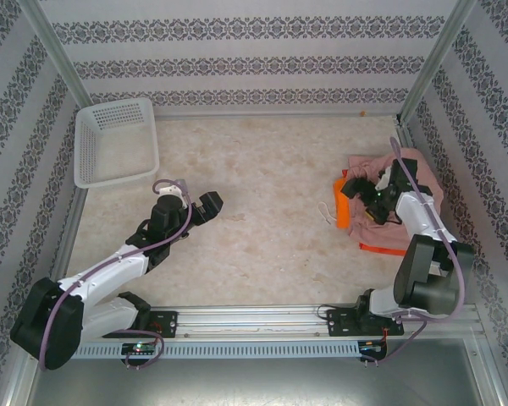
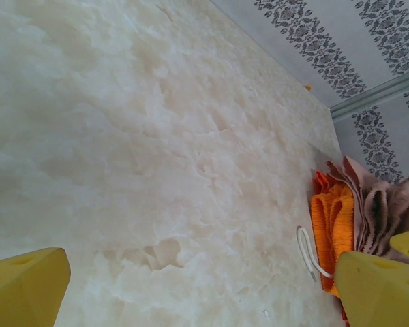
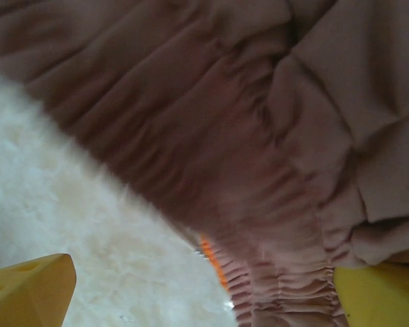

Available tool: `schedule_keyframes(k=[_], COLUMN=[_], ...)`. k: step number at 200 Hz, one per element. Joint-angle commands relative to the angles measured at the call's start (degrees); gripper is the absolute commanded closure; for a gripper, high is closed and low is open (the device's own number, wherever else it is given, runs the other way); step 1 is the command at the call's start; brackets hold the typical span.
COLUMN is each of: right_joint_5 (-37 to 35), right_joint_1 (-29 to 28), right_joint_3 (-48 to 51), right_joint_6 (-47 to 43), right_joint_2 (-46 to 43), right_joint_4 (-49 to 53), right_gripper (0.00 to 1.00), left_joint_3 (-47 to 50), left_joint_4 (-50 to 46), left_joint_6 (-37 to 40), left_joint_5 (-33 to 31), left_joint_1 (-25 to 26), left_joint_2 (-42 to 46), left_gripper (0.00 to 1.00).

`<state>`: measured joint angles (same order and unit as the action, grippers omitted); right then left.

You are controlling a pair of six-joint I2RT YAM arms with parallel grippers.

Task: Fold and stack the shorts

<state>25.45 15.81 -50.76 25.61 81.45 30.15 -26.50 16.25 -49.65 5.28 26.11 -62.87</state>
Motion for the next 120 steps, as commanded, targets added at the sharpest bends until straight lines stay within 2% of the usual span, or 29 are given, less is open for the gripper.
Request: schedule_keyframes(k=[1, 43, 71, 96, 120], right_joint_5=[-1.3, 3.4, -0.3, -5.3, -8.7], right_joint_1=[2.4, 2.2, -2.0, -5.1, -6.4], right_joint_3=[2.9, 0.6, -2.0, 1.8, 10.1], right_joint_6=[2.0, 4.3, 2.3, -1.1, -6.5], right_joint_2=[-2.3, -13.0, -21.7, -26.6, -28.8], right_joint_4=[-2.8, -2.1, -3.4, -11.1, -22.9], right_gripper=[0.03, 0.02, 0.03, 0.02, 0.02], left_joint_3=[0.9, -0.3, -1.6, -0.8, 2.4], left_joint_4=[-1.9, -7.1, -12.7, -12.8, -8.3], left_joint_6=[1.6, 7.5, 16.9, 27.5, 37.0], left_joint_5=[-1.6, -5.2, -13.0, -21.0, -27.9], left_joint_1=[-0.9, -1.6, -2.3, -3.3, -5.5], left_joint_2=[1.4, 5.9, 12.1, 17.0, 19.3], left_gripper=[0.0, 0.0, 0.0, 0.0, 0.0])
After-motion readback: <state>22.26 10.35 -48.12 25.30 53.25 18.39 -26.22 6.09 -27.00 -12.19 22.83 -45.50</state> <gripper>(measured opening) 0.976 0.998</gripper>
